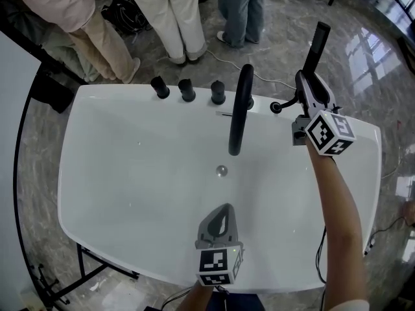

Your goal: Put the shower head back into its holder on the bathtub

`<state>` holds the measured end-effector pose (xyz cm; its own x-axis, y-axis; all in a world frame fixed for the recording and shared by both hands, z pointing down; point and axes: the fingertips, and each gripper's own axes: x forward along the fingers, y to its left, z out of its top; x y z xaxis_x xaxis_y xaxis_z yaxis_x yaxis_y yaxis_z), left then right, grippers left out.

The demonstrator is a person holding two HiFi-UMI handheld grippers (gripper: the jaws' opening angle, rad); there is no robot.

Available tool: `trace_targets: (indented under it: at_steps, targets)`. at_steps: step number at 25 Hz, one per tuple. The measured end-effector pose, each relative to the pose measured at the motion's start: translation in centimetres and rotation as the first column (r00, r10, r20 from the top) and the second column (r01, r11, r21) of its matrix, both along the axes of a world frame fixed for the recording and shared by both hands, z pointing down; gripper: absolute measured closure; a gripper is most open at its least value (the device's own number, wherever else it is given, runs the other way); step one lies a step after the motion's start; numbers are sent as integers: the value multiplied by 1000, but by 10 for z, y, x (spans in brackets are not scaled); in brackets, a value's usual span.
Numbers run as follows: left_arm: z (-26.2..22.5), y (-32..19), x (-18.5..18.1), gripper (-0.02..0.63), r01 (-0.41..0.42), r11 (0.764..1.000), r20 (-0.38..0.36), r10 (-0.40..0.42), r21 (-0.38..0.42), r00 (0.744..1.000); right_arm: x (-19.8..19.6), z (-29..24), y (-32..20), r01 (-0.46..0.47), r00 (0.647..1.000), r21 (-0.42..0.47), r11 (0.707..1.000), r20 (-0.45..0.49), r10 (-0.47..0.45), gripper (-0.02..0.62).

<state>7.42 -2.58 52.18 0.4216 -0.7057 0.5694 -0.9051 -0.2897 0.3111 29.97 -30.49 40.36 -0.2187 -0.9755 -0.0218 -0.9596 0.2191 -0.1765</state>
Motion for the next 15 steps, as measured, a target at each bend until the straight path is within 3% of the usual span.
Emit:
trace_targets:
  at_steps: [15]
  targets:
    - [21, -3, -9, 611, 13, 1000, 16, -13, -25, 1000, -10, 35, -9, -1, 1000, -33, 999, -18, 1, 457]
